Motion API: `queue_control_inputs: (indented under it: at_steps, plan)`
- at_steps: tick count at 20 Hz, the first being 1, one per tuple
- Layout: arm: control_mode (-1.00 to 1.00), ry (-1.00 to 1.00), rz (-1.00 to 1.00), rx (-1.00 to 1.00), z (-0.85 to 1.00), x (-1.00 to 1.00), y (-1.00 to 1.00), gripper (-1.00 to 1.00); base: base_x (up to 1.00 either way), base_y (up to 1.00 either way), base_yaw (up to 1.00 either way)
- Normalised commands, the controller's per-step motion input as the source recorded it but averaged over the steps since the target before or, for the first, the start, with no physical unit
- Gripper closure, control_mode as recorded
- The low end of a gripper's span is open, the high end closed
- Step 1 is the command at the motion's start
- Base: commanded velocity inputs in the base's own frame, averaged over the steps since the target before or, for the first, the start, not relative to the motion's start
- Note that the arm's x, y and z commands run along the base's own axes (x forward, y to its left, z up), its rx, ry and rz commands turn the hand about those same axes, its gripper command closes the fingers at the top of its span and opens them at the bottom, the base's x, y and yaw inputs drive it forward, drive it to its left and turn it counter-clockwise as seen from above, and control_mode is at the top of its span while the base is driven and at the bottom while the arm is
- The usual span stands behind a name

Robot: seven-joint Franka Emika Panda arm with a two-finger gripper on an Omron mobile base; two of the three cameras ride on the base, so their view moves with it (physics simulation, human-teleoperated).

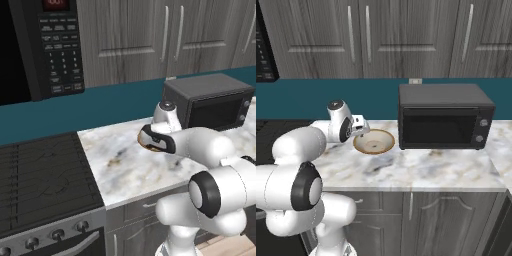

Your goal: Pick the cup and bowl from the counter and place them on the counter next to the sink.

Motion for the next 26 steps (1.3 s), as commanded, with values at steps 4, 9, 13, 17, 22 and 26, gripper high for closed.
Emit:
queue_control_inputs:
  at_steps: [4,9,13,17,22,26]
  plan:
    - [-1.0,0.0,0.0,0.0,-0.14,0.18,0.28,-1.0,0.0,0.0,0.0]
    - [-1.0,0.0,-0.04,0.0,-0.1,0.15,0.22,-1.0,0.0,0.0,0.0]
    - [-1.0,0.0,-0.05,0.0,-0.26,0.28,0.04,-1.0,0.0,0.0,0.0]
    - [-1.0,0.0,-0.03,0.0,-0.25,0.34,0.0,-1.0,0.0,0.0,0.0]
    - [-1.0,0.0,-0.02,0.0,-0.28,0.3,0.0,-1.0,0.0,0.0,0.0]
    - [-1.0,0.0,-0.01,0.0,-0.31,0.25,0.0,-1.0,0.0,0.0,0.0]
